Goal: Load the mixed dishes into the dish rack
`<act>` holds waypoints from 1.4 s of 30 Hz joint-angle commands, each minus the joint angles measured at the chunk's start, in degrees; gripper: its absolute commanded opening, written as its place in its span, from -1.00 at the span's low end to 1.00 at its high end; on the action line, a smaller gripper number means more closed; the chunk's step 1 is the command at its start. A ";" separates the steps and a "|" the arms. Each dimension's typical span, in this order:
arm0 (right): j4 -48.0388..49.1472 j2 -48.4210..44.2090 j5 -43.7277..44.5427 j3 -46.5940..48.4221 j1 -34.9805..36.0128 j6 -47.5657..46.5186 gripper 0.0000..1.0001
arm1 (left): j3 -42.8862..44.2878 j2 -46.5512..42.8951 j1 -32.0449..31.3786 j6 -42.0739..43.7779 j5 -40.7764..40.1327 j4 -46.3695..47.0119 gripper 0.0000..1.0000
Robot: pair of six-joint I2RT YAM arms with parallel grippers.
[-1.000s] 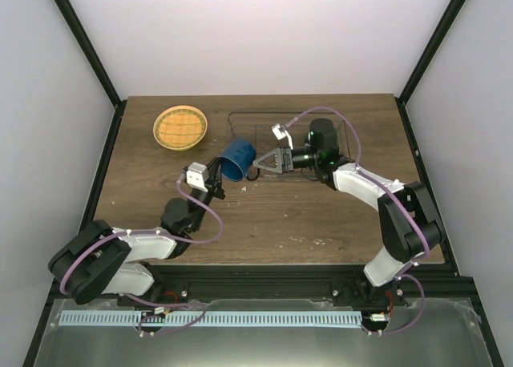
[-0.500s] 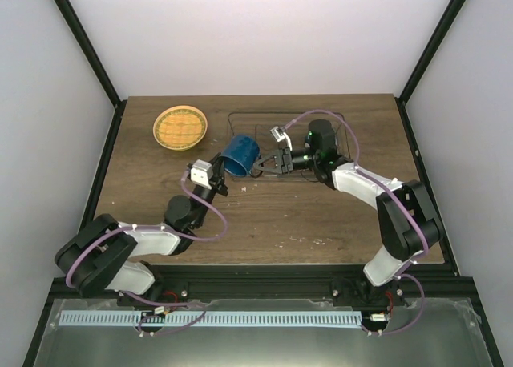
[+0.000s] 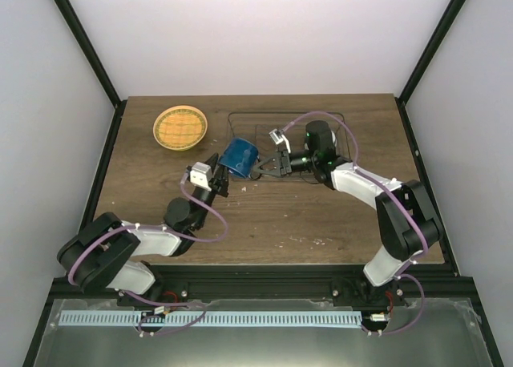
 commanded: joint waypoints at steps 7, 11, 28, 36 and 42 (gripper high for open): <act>-2.72 -0.20 3.96 5.47 0.53 -8.30 -0.97 | -2.19 -1.06 -0.04 -5.72 -3.03 4.04 0.28; -2.60 0.18 4.46 6.03 0.03 -8.37 -0.99 | -2.21 -2.30 -0.07 -6.02 -3.11 0.69 0.35; -37.00 1.97 35.07 22.15 -8.88 -32.69 -0.99 | -3.39 -23.07 -0.21 -10.25 -4.23 -34.09 0.99; -44.09 3.17 55.03 22.62 -10.37 -36.62 -0.99 | -4.35 -39.99 -0.17 -9.95 -6.43 -50.38 1.00; -45.09 3.69 62.89 21.67 -10.30 -36.48 -0.99 | -4.98 -44.36 -0.22 -9.44 -7.61 -54.04 1.00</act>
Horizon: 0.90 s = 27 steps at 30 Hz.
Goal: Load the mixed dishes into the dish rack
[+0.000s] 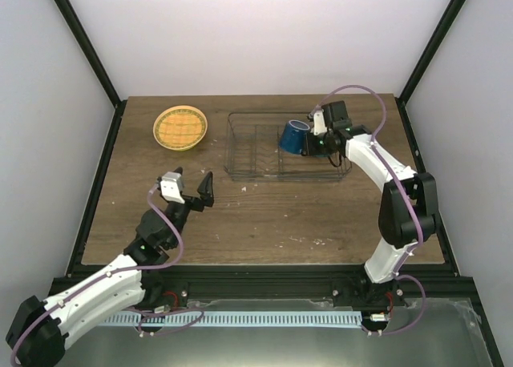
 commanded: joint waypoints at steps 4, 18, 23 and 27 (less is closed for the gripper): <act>0.41 -0.44 11.98 1.77 -0.21 -1.63 -0.99 | -0.60 -1.35 -0.08 -0.14 -1.32 -5.39 0.99; 2.20 6.72 15.52 4.40 2.23 -3.08 -0.98 | -0.87 -0.13 -0.08 -0.46 -1.91 -4.93 0.99; 3.59 8.63 18.37 5.60 2.81 -3.82 -0.97 | -0.89 0.13 -0.10 -0.26 -2.15 -4.63 1.00; 4.69 9.71 20.60 5.90 2.99 -4.58 -0.92 | -0.76 0.87 -0.08 -0.10 -2.33 -4.26 0.99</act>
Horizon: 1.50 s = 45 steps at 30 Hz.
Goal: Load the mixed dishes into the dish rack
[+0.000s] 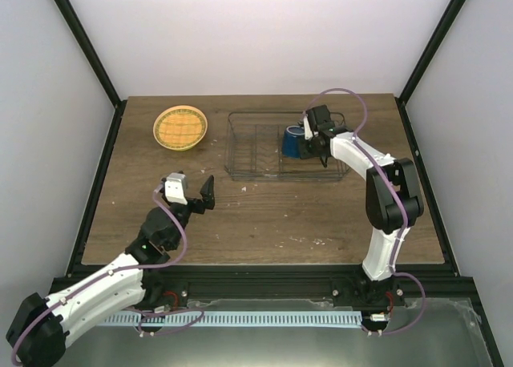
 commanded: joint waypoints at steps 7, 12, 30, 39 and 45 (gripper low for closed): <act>2.63 1.88 7.18 3.36 0.18 -2.18 -0.68 | -0.09 1.33 -0.05 -0.03 -0.59 0.37 0.99; 0.72 1.06 6.65 3.31 0.93 -3.19 -0.27 | -0.03 1.47 -0.06 -0.02 -0.61 0.18 0.99; -7.94 -6.88 6.67 1.85 2.76 -3.38 0.04 | 0.03 1.19 -0.03 -0.60 -0.21 -0.68 1.00; -10.64 -13.35 10.58 4.27 2.91 -1.71 0.14 | 16.05 1.94 2.30 -4.24 -10.87 -25.42 1.00; -6.10 -17.90 7.68 -0.25 4.05 -0.80 0.20 | 35.69 14.12 14.68 -8.27 -6.83 -44.24 1.00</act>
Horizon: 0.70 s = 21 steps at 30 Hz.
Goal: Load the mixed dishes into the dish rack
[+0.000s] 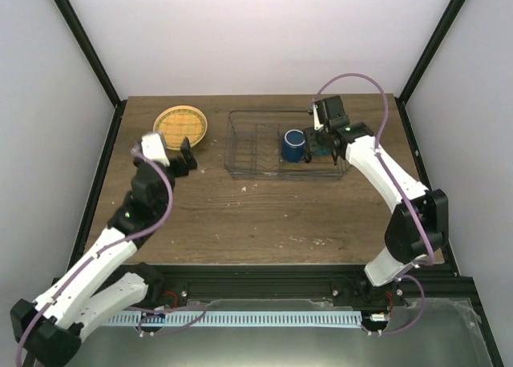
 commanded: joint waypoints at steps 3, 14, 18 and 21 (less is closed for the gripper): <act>4.15 -5.54 -1.61 -4.48 3.07 0.73 0.22 | 18.87 17.06 14.14 -4.42 7.28 -22.14 1.00; 8.25 -15.65 -6.95 -14.17 5.13 3.01 0.25 | 45.00 48.86 29.28 -1.43 17.73 -32.88 1.00; 8.06 -16.59 -7.21 -15.54 5.74 3.40 0.25 | 53.18 58.13 31.72 0.15 18.71 -36.69 0.99; 8.08 -16.84 -7.30 -16.25 6.28 3.52 0.25 | 57.85 63.61 31.95 1.59 18.23 -38.09 0.98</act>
